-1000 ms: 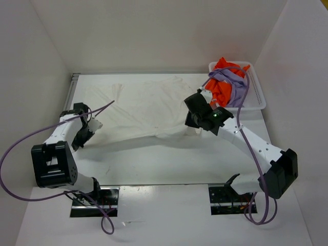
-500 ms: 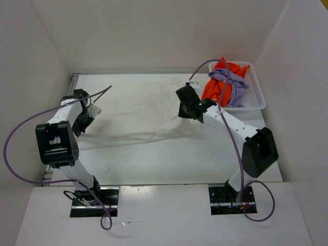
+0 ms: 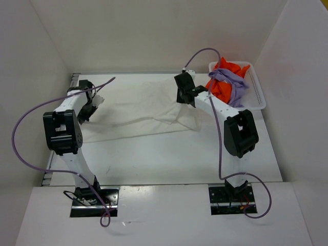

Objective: Fold and stack the t-shirts
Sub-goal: Fold the flattened tshirt in 1/3 of the way

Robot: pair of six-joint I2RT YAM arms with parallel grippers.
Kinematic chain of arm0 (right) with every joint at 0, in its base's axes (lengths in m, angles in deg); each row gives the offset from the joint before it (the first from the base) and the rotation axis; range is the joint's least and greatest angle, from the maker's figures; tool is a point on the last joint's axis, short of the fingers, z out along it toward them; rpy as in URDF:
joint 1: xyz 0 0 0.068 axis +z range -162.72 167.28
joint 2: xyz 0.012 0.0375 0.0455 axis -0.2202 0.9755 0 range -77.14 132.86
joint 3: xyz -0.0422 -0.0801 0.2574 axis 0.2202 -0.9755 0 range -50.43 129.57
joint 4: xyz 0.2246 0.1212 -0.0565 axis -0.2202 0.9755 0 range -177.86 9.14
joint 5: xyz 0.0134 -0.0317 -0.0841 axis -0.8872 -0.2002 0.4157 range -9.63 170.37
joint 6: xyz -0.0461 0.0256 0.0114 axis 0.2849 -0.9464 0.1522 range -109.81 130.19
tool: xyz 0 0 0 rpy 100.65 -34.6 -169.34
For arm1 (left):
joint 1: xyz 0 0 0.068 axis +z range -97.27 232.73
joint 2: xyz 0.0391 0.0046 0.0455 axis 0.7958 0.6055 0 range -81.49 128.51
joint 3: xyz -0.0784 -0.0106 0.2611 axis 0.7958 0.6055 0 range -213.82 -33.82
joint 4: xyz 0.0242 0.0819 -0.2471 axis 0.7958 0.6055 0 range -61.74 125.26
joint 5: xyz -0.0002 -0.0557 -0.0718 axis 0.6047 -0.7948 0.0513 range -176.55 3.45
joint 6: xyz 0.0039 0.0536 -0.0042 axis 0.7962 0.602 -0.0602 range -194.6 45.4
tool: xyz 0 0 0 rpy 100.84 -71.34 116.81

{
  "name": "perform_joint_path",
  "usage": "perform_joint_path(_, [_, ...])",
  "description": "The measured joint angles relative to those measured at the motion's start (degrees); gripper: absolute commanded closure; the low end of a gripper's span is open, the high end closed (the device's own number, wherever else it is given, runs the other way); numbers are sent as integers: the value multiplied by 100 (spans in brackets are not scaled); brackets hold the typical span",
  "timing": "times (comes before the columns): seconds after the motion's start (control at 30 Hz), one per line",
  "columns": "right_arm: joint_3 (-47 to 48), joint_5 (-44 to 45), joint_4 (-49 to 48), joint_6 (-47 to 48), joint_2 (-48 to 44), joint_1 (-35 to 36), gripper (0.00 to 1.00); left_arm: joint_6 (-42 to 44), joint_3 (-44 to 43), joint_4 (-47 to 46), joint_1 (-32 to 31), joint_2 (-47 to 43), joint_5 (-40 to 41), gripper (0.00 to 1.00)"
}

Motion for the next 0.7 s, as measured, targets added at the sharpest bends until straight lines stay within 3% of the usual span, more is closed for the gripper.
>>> perform_joint_path(0.2, [706,24,-50,271,612,-103,98,-13,-363,-87,-66,352,116,97])
perform_joint_path(0.27, [817,20,-68,304,772,-146,87,-31,-446,-109,-66,442,149,93])
perform_joint_path(0.33, [903,17,-52,348,909,-190,66,-70,-501,-131,-66,514,192,73])
perform_joint_path(0.37, [968,24,-26,361,973,-208,39,-114,-527,-138,-66,544,214,54])
perform_joint_path(0.43, [1130,33,17,411,1075,-251,31,-142,-560,-177,-66,581,262,23])
perform_joint_path(0.57, [1285,74,85,448,1021,-278,28,-289,-568,-232,-42,577,369,7])
perform_joint_path(0.7, [616,79,57,245,166,-284,26,-459,-581,-199,249,369,232,6])
